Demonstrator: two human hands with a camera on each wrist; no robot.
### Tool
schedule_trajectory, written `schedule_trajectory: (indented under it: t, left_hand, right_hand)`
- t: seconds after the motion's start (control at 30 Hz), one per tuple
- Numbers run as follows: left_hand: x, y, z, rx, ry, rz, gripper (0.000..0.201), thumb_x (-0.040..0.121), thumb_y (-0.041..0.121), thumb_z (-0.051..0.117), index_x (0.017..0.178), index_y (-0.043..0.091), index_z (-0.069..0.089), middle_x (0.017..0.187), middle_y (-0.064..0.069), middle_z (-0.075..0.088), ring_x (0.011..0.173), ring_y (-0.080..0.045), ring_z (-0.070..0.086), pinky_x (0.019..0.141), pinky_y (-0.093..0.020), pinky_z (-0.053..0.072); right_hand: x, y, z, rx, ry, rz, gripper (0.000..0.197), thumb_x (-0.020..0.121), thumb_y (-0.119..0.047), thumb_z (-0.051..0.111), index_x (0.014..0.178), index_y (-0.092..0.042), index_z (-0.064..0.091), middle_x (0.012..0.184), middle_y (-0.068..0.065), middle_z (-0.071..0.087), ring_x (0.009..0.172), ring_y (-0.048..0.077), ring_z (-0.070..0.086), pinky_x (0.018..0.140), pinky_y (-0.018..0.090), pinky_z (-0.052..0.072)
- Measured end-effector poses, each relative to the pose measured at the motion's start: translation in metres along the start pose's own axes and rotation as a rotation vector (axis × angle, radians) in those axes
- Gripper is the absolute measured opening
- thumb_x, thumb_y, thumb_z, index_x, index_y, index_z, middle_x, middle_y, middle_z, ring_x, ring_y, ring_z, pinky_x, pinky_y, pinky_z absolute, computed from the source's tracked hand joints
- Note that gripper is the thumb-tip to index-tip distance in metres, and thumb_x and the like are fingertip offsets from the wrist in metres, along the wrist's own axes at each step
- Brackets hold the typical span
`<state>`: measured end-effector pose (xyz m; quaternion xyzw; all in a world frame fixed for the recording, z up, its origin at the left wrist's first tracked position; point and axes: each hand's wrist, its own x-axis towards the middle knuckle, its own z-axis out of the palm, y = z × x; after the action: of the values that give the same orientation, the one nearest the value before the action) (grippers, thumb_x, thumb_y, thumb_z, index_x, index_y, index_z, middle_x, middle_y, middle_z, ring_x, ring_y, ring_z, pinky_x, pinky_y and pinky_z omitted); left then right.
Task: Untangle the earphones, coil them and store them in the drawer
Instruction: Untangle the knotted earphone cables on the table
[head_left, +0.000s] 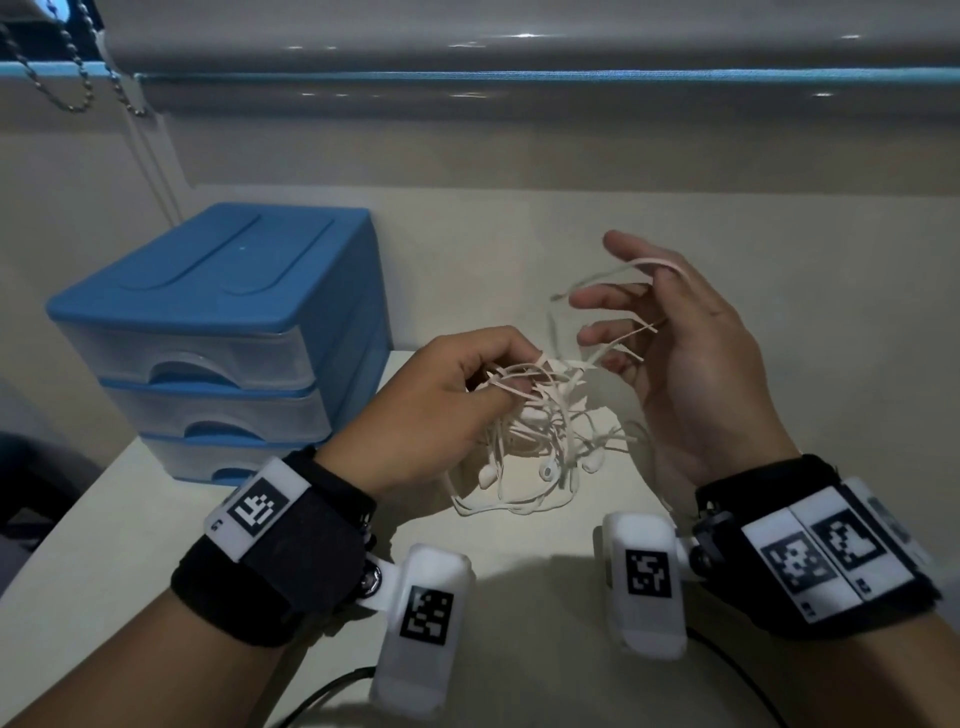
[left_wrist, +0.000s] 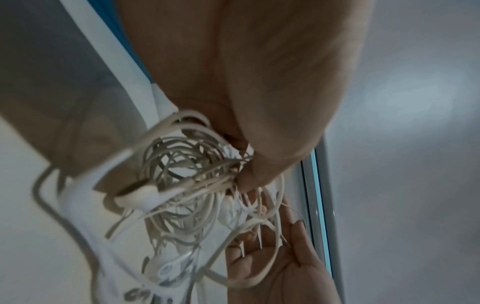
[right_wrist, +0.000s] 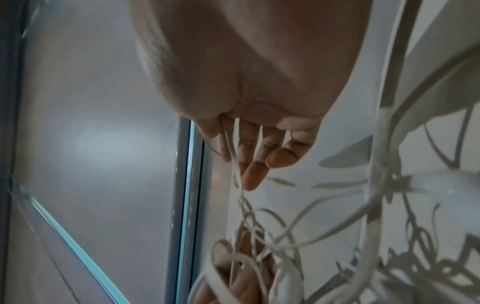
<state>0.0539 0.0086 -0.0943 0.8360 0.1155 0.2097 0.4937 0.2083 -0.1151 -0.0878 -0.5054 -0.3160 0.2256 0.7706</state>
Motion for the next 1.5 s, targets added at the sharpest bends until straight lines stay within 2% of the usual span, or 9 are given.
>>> schedule_trajectory:
  t: [0.13, 0.4, 0.47, 0.57, 0.67, 0.93, 1.1, 1.33, 1.5]
  left_hand:
    - [0.002, -0.001, -0.002, -0.007, 0.053, -0.018, 0.007, 0.096, 0.011, 0.062, 0.095, 0.015, 0.068, 0.097, -0.014, 0.070, 0.092, -0.039, 0.063, 0.086, -0.053, 0.052]
    - [0.001, 0.002, 0.000, -0.078, 0.018, -0.053, 0.008, 0.091, 0.020, 0.063, 0.094, 0.012, 0.064, 0.097, -0.018, 0.072, 0.096, -0.044, 0.064, 0.092, -0.057, 0.050]
    - [0.002, 0.001, 0.000, -0.104, 0.012, -0.060, 0.003, 0.095, 0.010, 0.064, 0.096, 0.008, 0.063, 0.091, -0.010, 0.075, 0.090, -0.036, 0.069, 0.090, -0.054, 0.052]
    - [0.001, 0.002, 0.001, -0.174, 0.026, -0.088, 0.002, 0.098, -0.005, 0.059, 0.099, -0.004, 0.058, 0.079, 0.010, 0.073, 0.078, -0.005, 0.069, 0.076, -0.023, 0.052]
    - [0.002, 0.001, 0.000, -0.154, 0.081, -0.119, 0.003, 0.096, 0.003, 0.063, 0.096, 0.006, 0.063, 0.083, -0.006, 0.068, 0.080, -0.020, 0.062, 0.078, -0.037, 0.046]
    - [0.003, -0.002, -0.001, -0.118, 0.228, -0.156, 0.009, 0.093, 0.003, 0.067, 0.091, 0.012, 0.066, 0.085, -0.012, 0.072, 0.076, -0.023, 0.065, 0.075, -0.038, 0.051]
    - [0.003, -0.001, -0.001, -0.101, 0.230, -0.125, 0.008, 0.089, 0.002, 0.073, 0.094, 0.005, 0.068, 0.092, -0.018, 0.072, 0.078, -0.022, 0.066, 0.073, -0.031, 0.055]
    - [0.002, 0.003, -0.003, -0.095, 0.196, -0.166, 0.027, 0.089, -0.003, 0.053, 0.088, 0.009, 0.076, 0.082, -0.007, 0.074, 0.075, -0.015, 0.066, 0.069, -0.027, 0.053]
    - [0.003, 0.000, -0.004, -0.244, 0.295, -0.246, 0.028, 0.087, 0.034, 0.057, 0.087, 0.009, 0.070, 0.086, -0.010, 0.070, 0.076, -0.018, 0.062, 0.071, -0.037, 0.046]
  right_hand:
    - [-0.003, 0.000, 0.001, -0.129, -0.037, 0.069, 0.035, 0.110, -0.024, 0.037, 0.119, -0.017, 0.071, 0.098, 0.013, 0.074, 0.077, 0.023, 0.061, 0.063, 0.029, 0.040]
    - [-0.008, -0.001, 0.004, -0.097, -0.173, 0.177, 0.031, 0.105, -0.020, 0.048, 0.125, -0.009, 0.068, 0.114, 0.017, 0.074, 0.090, 0.027, 0.065, 0.077, 0.040, 0.045]
    - [-0.009, -0.002, 0.005, -0.070, -0.184, 0.204, 0.033, 0.104, -0.024, 0.048, 0.129, -0.009, 0.064, 0.114, 0.016, 0.075, 0.094, 0.030, 0.066, 0.081, 0.044, 0.044]
    - [-0.008, 0.002, 0.005, -0.078, -0.168, 0.274, 0.036, 0.102, -0.030, 0.053, 0.137, -0.021, 0.056, 0.114, 0.021, 0.074, 0.088, 0.027, 0.063, 0.072, 0.038, 0.044]
    - [-0.008, 0.005, 0.006, -0.094, -0.105, 0.303, 0.050, 0.098, -0.023, 0.064, 0.143, -0.034, 0.047, 0.103, 0.023, 0.071, 0.071, 0.021, 0.060, 0.057, 0.029, 0.045]
    - [-0.013, 0.002, 0.005, -0.242, -0.189, 0.239, 0.046, 0.085, -0.003, 0.077, 0.121, -0.010, 0.050, 0.071, 0.020, 0.057, 0.048, 0.016, 0.054, 0.048, 0.023, 0.045]
    - [-0.010, 0.009, 0.002, -0.358, -0.295, 0.143, 0.051, 0.080, 0.007, 0.079, 0.118, -0.017, 0.056, 0.073, 0.013, 0.067, 0.067, 0.029, 0.058, 0.066, 0.039, 0.051]
    - [-0.005, 0.012, -0.002, -0.424, -0.192, 0.034, 0.029, 0.086, 0.007, 0.072, 0.108, -0.012, 0.070, 0.078, 0.017, 0.072, 0.065, 0.020, 0.066, 0.066, 0.025, 0.052]
    - [-0.005, 0.014, -0.005, -0.428, -0.101, 0.027, 0.012, 0.087, 0.008, 0.070, 0.088, -0.003, 0.075, 0.075, 0.019, 0.073, 0.057, 0.013, 0.064, 0.056, 0.019, 0.051]
